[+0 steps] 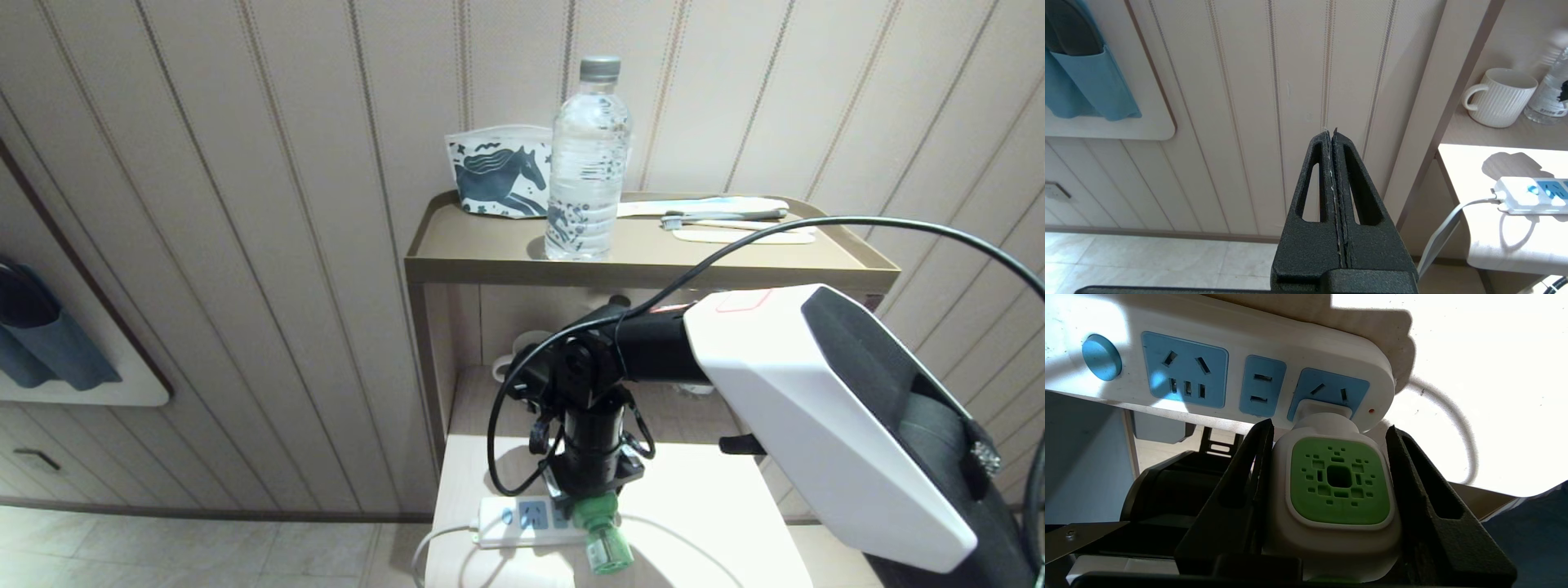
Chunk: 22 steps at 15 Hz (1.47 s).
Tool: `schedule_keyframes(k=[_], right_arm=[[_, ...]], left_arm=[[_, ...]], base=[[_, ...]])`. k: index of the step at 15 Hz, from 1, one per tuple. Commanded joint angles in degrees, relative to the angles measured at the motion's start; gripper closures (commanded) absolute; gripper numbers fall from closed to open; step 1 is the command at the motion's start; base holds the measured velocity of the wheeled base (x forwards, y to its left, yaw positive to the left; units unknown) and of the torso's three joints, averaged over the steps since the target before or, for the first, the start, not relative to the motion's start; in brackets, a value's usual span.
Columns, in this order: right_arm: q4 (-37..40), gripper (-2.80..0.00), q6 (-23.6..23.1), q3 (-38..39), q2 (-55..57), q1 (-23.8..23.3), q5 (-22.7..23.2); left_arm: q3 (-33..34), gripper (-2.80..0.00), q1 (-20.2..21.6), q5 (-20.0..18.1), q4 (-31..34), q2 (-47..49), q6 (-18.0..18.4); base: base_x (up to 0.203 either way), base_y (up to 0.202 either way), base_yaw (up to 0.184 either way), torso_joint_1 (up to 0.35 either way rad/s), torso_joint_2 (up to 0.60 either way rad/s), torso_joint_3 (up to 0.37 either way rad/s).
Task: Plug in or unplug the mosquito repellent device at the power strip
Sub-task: Insert the plug into the socket
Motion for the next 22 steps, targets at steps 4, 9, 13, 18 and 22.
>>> schedule_keyframes(k=[4,9,13,18,22], right_arm=[[0.3,0.0,0.5,-0.1,-0.4,-0.1,-0.3],[0.3,-2.8,0.6,1.2,-1.3,0.3,-2.2],[0.3,-2.8,0.6,0.7,-1.6,0.4,-2.6],[0.4,-2.8,0.8,0.7,-3.2,0.5,-2.6],[0.4,-2.8,0.8,0.5,-5.9,0.6,-2.6]], left_arm=[[0.0,0.0,0.0,0.0,0.0,0.0,0.0],[0.0,0.0,0.0,0.0,0.0,0.0,0.0],[0.0,0.0,0.0,0.0,0.0,0.0,0.0],[0.0,0.0,0.0,0.0,0.0,0.0,0.0],[0.0,0.0,0.0,0.0,0.0,0.0,0.0]], base=[[0.0,0.0,0.0,0.0,0.0,0.0],[0.0,0.0,0.0,0.0,0.0,0.0],[0.0,0.0,0.0,0.0,0.0,0.0],[0.0,0.0,0.0,0.0,0.0,0.0],[0.0,0.0,0.0,0.0,0.0,0.0]])
